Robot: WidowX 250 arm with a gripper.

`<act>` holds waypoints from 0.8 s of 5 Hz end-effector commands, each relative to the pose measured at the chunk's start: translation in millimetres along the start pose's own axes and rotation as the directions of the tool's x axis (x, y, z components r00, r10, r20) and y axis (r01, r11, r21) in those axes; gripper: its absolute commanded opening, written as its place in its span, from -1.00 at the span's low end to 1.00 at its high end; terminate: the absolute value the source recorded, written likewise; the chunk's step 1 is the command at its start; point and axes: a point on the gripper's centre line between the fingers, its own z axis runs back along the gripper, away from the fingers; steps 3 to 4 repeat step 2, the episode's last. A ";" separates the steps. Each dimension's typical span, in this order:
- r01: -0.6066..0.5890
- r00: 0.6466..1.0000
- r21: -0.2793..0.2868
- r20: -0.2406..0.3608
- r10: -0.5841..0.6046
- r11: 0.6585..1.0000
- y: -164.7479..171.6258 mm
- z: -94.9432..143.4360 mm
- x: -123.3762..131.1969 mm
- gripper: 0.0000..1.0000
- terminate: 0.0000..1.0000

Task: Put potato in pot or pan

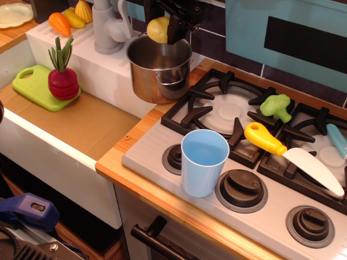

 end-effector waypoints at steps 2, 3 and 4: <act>-0.016 0.995 0.018 0.102 0.014 1.000 17.9 22.3 6.4 1.00 1.00; -0.016 0.995 0.018 0.102 0.014 1.000 17.9 22.3 6.4 1.00 1.00; -0.016 0.995 0.018 0.102 0.014 1.000 17.9 22.3 6.4 1.00 1.00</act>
